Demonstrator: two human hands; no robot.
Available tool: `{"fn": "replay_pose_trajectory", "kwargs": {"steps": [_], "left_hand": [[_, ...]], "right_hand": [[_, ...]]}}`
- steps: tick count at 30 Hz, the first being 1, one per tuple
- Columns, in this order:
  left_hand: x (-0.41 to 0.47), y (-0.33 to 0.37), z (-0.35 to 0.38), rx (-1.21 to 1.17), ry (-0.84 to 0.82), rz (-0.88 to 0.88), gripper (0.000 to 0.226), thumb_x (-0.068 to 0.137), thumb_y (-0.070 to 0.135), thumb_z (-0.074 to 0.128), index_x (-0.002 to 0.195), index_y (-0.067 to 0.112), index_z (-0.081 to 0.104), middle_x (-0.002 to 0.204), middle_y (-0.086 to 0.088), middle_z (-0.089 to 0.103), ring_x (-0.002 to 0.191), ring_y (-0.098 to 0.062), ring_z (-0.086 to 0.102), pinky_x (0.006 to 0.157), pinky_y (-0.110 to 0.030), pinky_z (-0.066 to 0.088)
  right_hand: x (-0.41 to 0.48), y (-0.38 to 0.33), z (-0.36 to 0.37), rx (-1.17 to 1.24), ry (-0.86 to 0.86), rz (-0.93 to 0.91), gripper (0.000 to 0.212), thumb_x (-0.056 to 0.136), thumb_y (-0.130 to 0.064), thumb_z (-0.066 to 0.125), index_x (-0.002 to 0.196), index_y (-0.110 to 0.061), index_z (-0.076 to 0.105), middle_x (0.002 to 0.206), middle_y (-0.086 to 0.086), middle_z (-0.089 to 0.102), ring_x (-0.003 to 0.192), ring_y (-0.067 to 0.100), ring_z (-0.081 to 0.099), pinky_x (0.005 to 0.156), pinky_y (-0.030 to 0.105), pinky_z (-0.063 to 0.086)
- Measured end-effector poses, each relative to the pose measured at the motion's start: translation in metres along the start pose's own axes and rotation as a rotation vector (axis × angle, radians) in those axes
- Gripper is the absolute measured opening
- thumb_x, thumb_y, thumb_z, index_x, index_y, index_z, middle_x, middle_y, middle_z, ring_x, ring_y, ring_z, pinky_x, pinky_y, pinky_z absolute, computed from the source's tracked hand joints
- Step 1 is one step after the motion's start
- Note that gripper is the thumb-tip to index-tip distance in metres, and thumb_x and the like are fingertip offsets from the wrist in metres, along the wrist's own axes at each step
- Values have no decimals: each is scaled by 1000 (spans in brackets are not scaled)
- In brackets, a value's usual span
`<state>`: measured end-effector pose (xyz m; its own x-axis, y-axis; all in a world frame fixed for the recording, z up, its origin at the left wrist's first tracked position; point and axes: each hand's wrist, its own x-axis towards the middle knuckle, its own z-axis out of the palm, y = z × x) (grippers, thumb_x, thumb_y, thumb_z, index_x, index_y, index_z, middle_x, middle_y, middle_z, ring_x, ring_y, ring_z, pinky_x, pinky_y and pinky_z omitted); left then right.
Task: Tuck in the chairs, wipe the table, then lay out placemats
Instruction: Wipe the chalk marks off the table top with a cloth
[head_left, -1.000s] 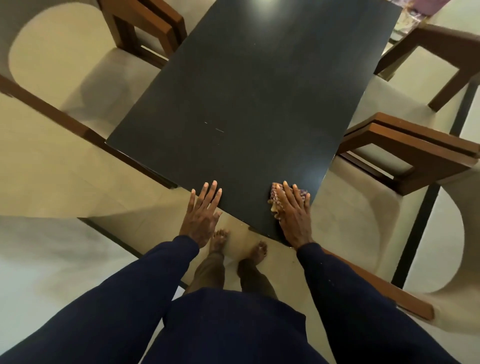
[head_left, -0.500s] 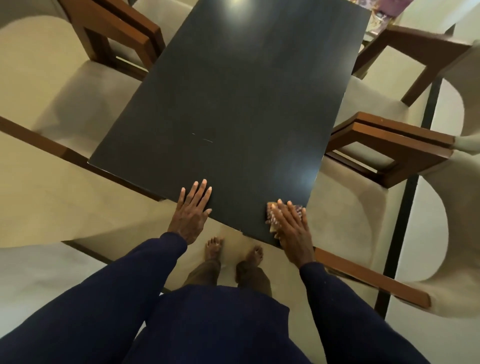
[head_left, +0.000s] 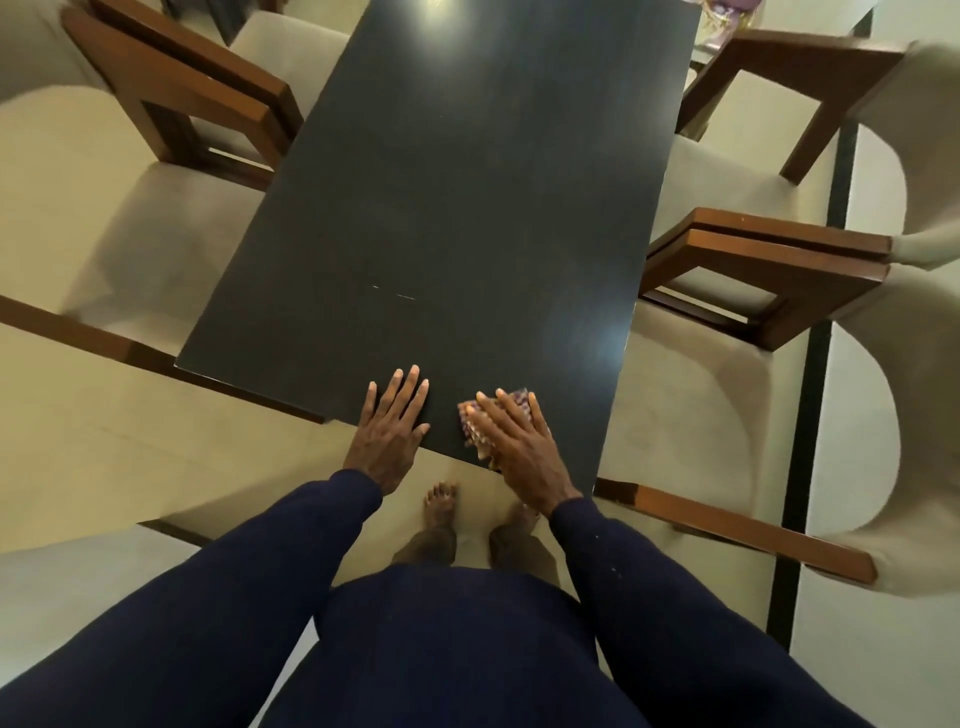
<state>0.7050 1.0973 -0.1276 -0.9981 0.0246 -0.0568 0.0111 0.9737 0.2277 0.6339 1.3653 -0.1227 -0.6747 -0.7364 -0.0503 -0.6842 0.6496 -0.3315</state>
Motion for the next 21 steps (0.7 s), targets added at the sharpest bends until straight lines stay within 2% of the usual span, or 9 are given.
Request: {"fn": "replay_pose_trajectory", "kwargs": {"steps": [3, 5, 10, 13, 15, 18, 21], "left_hand": [[-4, -3, -3, 11, 4, -4, 74, 106, 29, 60, 167, 11, 24, 176, -13, 14, 163, -33, 14, 130, -59, 18], [-6, -1, -4, 4, 8, -7, 74, 106, 30, 60, 167, 11, 23, 177, -13, 13, 163, -33, 14, 130, -59, 17], [-9, 7, -2, 3, 14, 13, 71, 107, 32, 54, 167, 11, 22, 177, -12, 11, 164, -32, 12, 130, -58, 15], [-14, 7, 0, 2, 23, 18, 69, 108, 31, 53, 167, 11, 23, 177, -12, 11, 164, -32, 12, 130, -58, 18], [-19, 6, 2, 3, 32, 38, 64, 111, 32, 45, 167, 11, 22, 177, -11, 11, 164, -31, 12, 130, -59, 19], [-22, 5, 3, 4, 22, 41, 64, 110, 38, 31, 167, 11, 23, 178, -10, 9, 164, -30, 11, 130, -59, 19], [-22, 1, 2, 7, 21, 39, 64, 109, 39, 29, 167, 11, 23, 177, -11, 11, 164, -31, 12, 129, -59, 21]], "right_hand": [[-27, 8, -1, 13, -32, -1, 102, 91, -16, 81, 171, -31, 18, 179, 0, 12, 166, 27, 4, 131, 65, 10], [-38, 20, -7, 15, -33, 37, 106, 90, -14, 82, 171, -31, 16, 179, 0, 12, 166, 28, 3, 131, 65, 8], [-21, 35, -23, 27, 29, 149, 108, 85, -8, 87, 169, -26, 22, 177, 5, 20, 164, 34, 13, 129, 65, 10], [-5, 22, -18, 12, -8, 67, 109, 86, -15, 87, 170, -29, 19, 178, 3, 15, 165, 31, 7, 130, 63, 4], [-8, 9, -10, -6, -43, -36, 103, 92, -17, 80, 171, -32, 16, 179, 1, 13, 166, 29, 5, 131, 63, 3], [-32, 3, -3, -12, -98, -110, 99, 95, -14, 73, 171, -35, 13, 179, -1, 12, 166, 28, 5, 132, 64, 7], [-64, 13, -7, -19, -141, -106, 93, 97, -14, 68, 171, -35, 15, 179, -3, 12, 166, 26, 7, 130, 67, 15]]}}
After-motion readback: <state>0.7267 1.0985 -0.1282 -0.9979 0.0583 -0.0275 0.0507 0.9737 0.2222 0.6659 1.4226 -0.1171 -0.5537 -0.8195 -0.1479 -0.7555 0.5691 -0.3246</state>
